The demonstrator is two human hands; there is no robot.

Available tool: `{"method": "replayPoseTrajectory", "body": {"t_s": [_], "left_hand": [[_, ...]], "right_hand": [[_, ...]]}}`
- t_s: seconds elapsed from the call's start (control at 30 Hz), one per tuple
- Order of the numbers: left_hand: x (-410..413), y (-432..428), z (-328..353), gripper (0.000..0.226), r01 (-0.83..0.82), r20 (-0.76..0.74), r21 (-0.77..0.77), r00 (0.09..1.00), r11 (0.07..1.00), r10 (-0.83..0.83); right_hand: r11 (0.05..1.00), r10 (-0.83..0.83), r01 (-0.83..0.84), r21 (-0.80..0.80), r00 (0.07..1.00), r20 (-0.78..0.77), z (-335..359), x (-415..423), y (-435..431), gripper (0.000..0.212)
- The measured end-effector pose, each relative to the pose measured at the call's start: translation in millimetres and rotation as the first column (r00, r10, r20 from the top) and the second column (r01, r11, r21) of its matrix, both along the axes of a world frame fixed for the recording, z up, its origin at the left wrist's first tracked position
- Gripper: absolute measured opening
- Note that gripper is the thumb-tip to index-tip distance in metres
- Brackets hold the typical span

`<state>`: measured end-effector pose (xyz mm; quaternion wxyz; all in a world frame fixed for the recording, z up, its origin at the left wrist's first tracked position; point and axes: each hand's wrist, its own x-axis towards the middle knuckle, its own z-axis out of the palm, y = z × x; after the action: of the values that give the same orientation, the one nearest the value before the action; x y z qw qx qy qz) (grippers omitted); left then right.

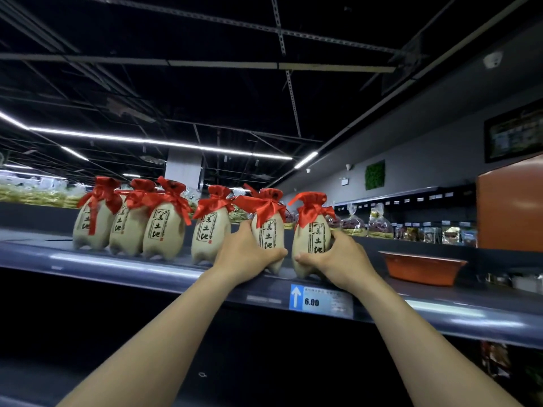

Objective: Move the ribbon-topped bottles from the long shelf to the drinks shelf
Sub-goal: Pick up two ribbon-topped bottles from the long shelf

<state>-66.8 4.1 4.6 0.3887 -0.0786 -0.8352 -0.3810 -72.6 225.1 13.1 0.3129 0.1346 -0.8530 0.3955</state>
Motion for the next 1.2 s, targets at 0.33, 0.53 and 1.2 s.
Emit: {"method": "replayPoseTrajectory", "body": {"t_s": [0.33,0.53,1.2], "left_hand": [[21,11,4,0.058,0.118,-0.120,0.056,0.987,0.991,-0.111],[65,30,23,0.068,0.249,-0.193,0.050,0.953,0.967,-0.235],[178,233,-171,0.071,0.624,0.071,0.241,0.753,0.744,-0.654]], "right_hand": [[0.988,-0.060,0.042,-0.152,0.992,-0.115,-4,26,5,0.058],[0.961,-0.167,0.102,-0.256,0.954,-0.249,-1,76,28,0.064],[0.864,-0.342,0.327,-0.384,0.939,0.030,-197,258,203,0.066]]}}
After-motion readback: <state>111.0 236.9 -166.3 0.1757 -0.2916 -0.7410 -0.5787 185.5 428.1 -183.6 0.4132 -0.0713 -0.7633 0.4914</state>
